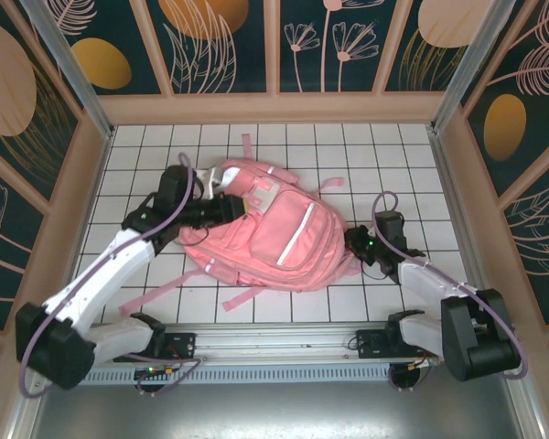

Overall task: Pack the student bag
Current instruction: Rotate the student bag at the top-center of the table.

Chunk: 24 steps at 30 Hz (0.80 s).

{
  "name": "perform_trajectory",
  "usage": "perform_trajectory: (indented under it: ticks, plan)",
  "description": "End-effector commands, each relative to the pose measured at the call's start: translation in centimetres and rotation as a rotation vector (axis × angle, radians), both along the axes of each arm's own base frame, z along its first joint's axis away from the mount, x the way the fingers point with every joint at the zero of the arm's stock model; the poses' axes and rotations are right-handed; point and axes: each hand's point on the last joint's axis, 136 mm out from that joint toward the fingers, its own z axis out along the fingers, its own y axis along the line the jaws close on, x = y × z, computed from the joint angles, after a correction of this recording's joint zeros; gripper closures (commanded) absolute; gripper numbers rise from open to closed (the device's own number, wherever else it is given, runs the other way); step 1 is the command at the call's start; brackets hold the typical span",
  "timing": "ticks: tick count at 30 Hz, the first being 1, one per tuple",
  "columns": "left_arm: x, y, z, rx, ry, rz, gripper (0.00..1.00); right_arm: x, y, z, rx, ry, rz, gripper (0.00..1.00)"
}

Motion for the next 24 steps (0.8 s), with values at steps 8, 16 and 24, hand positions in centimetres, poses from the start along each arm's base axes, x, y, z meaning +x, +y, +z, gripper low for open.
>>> perform_trajectory:
  ticks: [8,16,24]
  plan:
    - [-6.5,6.2,-8.1,0.219,0.312,0.176,0.90,2.2,0.6,0.7,-0.050,-0.047,0.041,0.81]
    - [-2.1,5.5,-12.4,0.340,0.326,0.200,0.89,1.3,1.1,0.1,-0.102,-0.048,0.080,0.81]
    - [11.6,3.2,-8.8,0.403,0.104,0.303,0.90,-2.4,5.7,0.9,-0.087,-0.129,0.292,0.81]
